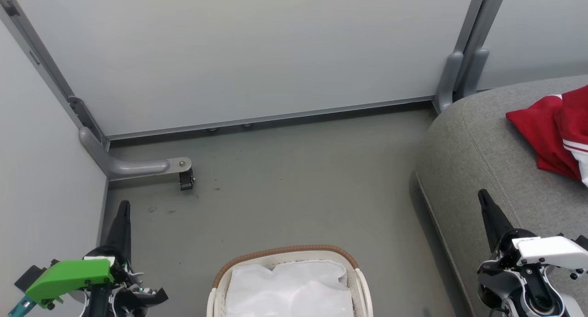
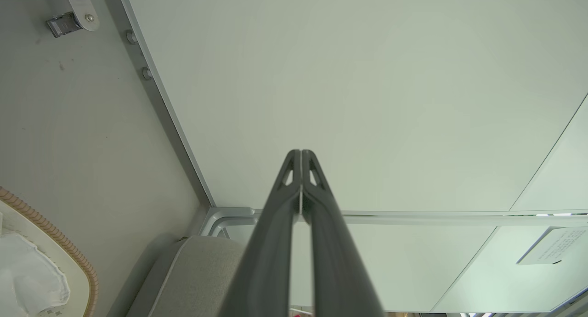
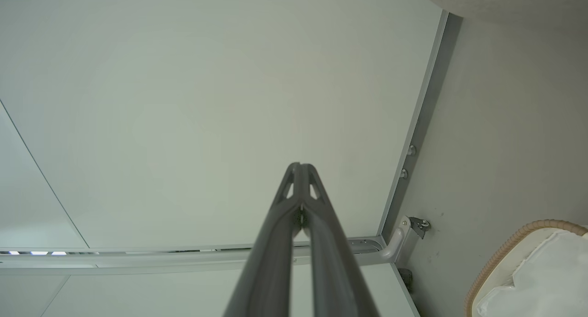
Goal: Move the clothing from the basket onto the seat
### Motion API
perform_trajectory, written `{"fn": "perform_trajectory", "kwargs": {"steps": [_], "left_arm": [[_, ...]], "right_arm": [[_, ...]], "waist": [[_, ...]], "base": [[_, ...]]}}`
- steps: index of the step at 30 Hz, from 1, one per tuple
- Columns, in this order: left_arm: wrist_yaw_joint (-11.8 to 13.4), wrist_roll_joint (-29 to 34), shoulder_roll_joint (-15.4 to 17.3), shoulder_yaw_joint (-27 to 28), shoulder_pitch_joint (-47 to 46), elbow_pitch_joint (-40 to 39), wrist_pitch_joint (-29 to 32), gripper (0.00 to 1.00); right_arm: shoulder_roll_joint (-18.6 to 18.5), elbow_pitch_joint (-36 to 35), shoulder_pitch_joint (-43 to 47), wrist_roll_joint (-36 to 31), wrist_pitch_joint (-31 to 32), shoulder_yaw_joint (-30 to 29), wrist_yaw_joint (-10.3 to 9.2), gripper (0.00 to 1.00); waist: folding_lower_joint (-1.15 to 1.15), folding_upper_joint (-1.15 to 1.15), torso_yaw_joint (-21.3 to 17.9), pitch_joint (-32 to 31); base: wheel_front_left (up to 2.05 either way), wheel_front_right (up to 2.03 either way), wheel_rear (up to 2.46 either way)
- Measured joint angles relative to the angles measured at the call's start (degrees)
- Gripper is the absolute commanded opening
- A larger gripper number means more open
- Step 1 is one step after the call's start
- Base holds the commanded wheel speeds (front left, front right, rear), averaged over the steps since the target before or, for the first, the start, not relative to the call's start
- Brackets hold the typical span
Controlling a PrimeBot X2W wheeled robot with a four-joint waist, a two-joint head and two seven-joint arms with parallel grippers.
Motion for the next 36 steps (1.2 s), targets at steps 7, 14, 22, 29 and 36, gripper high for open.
{"fn": "perform_trajectory", "kwargs": {"steps": [7,14,22,29,36], "left_arm": [[0.0,0.0,0.0,0.0,0.0,0.0,0.0,0.0],[0.0,0.0,0.0,0.0,0.0,0.0,0.0,0.0],[0.0,0.0,0.0,0.0,0.0,0.0,0.0,0.0],[0.0,0.0,0.0,0.0,0.0,0.0,0.0,0.0],[0.0,0.0,0.0,0.0,0.0,0.0,0.0,0.0]], "right_arm": [[0.0,0.0,0.0,0.0,0.0,0.0,0.0,0.0],[0.0,0.0,0.0,0.0,0.0,0.0,0.0,0.0],[0.0,0.0,0.0,0.0,0.0,0.0,0.0,0.0],[0.0,0.0,0.0,0.0,0.0,0.0,0.0,0.0],[0.0,0.0,0.0,0.0,0.0,0.0,0.0,0.0]], "waist": [[0.0,0.0,0.0,0.0],[0.0,0.0,0.0,0.0],[0.0,0.0,0.0,0.0],[0.0,0.0,0.0,0.0],[0.0,0.0,0.0,0.0]], "base": [[0.0,0.0,0.0],[0.0,0.0,0.0],[0.0,0.0,0.0],[0.0,0.0,0.0],[0.0,0.0,0.0]]}}
